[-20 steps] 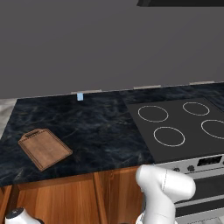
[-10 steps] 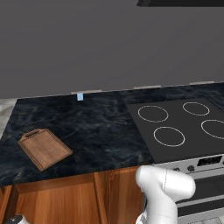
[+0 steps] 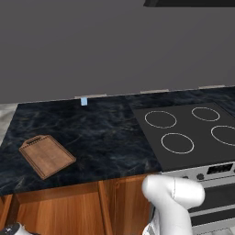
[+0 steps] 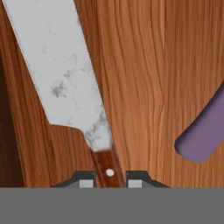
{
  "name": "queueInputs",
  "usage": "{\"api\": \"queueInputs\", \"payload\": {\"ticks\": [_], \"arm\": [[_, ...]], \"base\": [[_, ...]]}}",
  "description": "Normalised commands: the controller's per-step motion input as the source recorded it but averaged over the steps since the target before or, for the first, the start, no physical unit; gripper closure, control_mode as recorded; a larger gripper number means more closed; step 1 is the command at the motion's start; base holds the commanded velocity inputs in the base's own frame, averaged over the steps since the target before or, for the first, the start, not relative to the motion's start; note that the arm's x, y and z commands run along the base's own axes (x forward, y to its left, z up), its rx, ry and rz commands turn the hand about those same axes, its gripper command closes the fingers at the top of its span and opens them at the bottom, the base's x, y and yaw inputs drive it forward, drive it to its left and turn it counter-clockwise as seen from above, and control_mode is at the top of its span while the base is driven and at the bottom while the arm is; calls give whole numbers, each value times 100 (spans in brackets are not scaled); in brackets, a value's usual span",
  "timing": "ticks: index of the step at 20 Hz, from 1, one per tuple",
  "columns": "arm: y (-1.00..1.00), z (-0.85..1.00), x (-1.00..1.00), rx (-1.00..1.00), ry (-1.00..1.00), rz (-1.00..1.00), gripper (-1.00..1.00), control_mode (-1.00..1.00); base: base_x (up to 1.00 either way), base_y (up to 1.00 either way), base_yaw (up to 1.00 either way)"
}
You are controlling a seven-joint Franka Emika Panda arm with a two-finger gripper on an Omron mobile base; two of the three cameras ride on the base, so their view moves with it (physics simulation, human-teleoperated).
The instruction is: Open the drawer on the left and place the cutting tools on the cutting board.
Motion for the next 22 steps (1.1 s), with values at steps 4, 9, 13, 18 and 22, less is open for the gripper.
{"api": "queueInputs", "payload": {"ticks": [4,9,13,18,22], "arm": [[-17,96,0,3,-1,-3,100,-100],[-37,82,0,1,0,-2,100,-100],[-47,62,-2,0,1,-1,100,-100],[-37,49,-16,0,1,0,100,-100],[-35,51,-2,0,0,0,100,-100]], "base": [[0,0,0],[0,0,0],[0,0,0],[0,0,0],[0,0,0]]}}
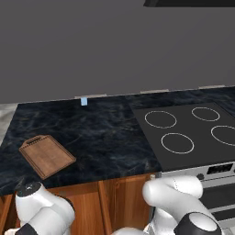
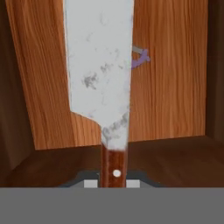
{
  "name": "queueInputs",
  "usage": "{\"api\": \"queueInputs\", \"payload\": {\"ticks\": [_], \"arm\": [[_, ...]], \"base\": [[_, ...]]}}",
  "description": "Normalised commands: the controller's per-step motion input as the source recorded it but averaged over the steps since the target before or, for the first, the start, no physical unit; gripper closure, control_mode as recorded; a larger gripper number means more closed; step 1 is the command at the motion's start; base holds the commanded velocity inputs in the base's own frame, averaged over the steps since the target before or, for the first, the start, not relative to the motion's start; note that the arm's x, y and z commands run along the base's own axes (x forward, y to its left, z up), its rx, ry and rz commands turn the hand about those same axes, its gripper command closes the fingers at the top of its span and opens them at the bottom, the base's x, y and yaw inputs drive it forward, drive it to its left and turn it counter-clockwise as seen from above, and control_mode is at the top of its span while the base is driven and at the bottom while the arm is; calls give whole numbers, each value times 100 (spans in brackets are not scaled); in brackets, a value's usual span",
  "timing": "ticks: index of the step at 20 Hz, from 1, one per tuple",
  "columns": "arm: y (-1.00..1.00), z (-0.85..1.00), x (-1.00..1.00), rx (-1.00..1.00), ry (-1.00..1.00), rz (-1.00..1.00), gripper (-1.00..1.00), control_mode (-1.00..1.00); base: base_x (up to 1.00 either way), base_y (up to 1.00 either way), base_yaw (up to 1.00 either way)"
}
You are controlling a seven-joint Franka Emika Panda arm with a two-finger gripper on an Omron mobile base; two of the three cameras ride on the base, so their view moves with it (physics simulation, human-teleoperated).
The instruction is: Open the drawer on the left and place the cutting tools on the cutting board.
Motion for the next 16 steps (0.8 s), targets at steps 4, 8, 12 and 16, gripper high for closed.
{"api": "queueInputs", "payload": {"ticks": [4,8,12,16], "arm": [[-31,57,2,0,0,0,100,-100],[-35,57,30,0,0,0,100,-100],[-31,56,74,0,0,0,100,-100],[-23,53,99,0,0,0,100,-100]], "base": [[0,0,0],[0,0,0],[0,0,0],[0,0,0]]}}
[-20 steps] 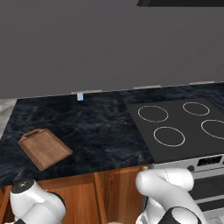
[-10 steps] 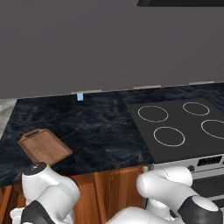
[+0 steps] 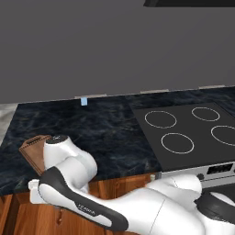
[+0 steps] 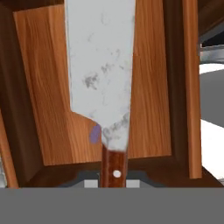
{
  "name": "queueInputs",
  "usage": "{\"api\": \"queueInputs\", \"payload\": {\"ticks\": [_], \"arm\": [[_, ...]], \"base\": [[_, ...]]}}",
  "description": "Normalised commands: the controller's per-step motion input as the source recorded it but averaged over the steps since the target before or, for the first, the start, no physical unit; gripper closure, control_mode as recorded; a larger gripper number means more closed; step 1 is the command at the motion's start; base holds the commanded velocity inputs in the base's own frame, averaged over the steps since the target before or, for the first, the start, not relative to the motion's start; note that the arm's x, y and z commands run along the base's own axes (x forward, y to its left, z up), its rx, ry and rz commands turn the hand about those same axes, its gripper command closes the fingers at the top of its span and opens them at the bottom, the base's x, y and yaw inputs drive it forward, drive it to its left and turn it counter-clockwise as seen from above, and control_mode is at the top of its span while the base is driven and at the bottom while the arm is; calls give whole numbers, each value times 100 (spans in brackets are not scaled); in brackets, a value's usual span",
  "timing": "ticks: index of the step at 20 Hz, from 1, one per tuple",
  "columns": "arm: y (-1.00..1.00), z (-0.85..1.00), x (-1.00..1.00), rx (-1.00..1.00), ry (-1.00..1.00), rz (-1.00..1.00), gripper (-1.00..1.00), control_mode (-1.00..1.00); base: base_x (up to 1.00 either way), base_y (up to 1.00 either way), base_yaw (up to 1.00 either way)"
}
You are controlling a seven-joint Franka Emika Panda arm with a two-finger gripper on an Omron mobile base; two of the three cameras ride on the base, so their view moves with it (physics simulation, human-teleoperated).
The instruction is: Open the drawer on the left and place the cutting tools on the cutting board.
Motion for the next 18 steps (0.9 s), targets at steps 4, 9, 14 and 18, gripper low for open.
{"api": "queueInputs", "payload": {"ticks": [4,9,14,18], "arm": [[-6,46,100,0,0,0,100,-100],[0,25,100,0,0,0,100,-100],[0,0,95,0,0,0,100,-100],[2,-4,84,0,0,3,100,-100]], "base": [[0,0,0],[0,0,0],[0,0,0],[0,0,0]]}}
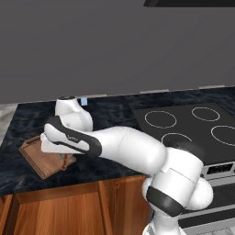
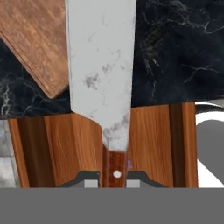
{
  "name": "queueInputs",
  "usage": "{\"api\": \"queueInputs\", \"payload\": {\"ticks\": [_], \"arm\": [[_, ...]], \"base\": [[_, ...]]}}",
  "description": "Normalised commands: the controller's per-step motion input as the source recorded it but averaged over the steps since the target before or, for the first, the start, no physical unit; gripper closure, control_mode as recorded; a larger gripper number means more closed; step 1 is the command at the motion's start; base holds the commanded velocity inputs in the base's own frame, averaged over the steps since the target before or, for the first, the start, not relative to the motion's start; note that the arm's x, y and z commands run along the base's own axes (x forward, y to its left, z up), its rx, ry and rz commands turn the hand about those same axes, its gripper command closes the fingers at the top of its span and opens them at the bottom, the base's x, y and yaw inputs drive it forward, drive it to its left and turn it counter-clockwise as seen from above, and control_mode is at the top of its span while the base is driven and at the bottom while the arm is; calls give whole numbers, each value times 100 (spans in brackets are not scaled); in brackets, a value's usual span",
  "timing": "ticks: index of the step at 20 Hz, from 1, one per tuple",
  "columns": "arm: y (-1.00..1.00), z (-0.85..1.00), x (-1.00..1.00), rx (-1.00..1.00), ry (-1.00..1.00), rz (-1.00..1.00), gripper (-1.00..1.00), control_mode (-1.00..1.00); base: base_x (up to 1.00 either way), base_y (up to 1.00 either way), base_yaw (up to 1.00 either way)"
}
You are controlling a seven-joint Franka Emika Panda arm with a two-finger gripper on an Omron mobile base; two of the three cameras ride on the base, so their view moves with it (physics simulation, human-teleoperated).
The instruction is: Open the drawer on the left and place the cutting tools on the cutting board.
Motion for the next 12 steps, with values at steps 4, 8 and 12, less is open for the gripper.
{"api": "queueInputs", "payload": {"ticks": [4,8,12], "arm": [[6,-22,70,0,0,4,100,-100],[28,-37,45,-2,0,5,100,-100],[42,-42,38,-3,0,5,100,-100]], "base": [[0,0,0],[0,0,0],[0,0,0]]}}
